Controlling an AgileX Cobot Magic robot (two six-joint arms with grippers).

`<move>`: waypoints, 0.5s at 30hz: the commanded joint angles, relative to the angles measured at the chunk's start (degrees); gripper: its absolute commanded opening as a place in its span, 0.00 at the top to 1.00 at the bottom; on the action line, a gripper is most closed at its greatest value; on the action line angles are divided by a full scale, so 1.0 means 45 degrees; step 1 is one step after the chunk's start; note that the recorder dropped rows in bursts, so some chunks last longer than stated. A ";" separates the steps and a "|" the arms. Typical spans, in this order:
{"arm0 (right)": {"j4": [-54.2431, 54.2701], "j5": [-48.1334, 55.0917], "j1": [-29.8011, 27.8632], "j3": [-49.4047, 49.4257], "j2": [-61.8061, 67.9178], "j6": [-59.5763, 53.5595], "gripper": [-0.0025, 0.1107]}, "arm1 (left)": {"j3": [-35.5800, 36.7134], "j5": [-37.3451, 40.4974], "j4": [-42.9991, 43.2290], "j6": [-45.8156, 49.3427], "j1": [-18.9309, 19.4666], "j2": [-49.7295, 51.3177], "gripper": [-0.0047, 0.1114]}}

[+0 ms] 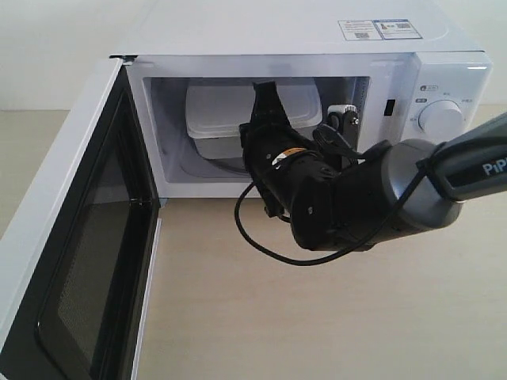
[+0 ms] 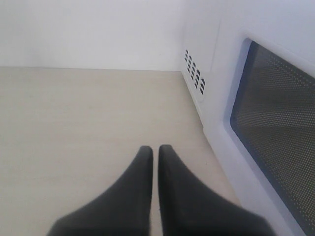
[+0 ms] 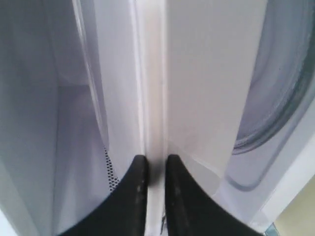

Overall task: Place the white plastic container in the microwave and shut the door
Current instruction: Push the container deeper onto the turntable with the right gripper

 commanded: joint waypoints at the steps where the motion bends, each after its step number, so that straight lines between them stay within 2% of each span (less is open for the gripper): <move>1: 0.0013 0.0065 -0.0084 -0.0203 -0.0038 -0.0243 0.92 | 0.0043 -0.0003 0.0009 -0.0111 -0.0099 -0.0038 0.92; 7: 0.0402 0.0589 -0.0084 -0.0203 -0.0010 -0.0706 0.57 | 0.0043 -0.0003 0.0009 -0.0111 -0.0099 -0.0038 0.92; 8: 0.0402 0.0589 -0.0084 -0.0203 -0.0010 -0.0706 0.54 | 0.0043 -0.0003 0.0009 -0.0111 -0.0099 -0.0038 0.92; 15: -0.0365 0.0500 -0.0055 -0.0203 -0.0033 -0.0835 0.53 | 0.0043 -0.0003 0.0009 -0.0111 -0.0099 -0.0038 0.92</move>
